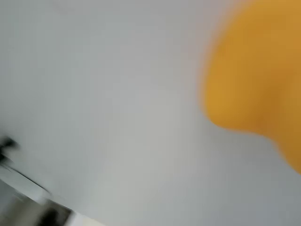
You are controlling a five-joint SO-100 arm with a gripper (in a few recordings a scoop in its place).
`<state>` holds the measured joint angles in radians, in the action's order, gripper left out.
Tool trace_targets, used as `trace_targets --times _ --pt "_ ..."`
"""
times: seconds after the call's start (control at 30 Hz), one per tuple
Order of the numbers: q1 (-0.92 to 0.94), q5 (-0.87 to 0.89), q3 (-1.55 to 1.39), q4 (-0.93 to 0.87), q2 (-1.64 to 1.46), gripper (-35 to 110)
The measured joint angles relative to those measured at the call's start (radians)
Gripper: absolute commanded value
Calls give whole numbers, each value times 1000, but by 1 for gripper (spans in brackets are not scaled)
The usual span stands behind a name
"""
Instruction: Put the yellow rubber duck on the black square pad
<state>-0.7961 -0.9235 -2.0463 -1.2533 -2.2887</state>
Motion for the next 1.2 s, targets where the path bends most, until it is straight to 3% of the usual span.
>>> trace_targets --times 0.27,0.53,0.77,1.2 --pt "92 -60 -143 5 9 36" --pt "-74 -57 -268 8 20 36" --pt "-94 -57 -278 8 20 36" --pt "-98 -57 -380 259 114 36"
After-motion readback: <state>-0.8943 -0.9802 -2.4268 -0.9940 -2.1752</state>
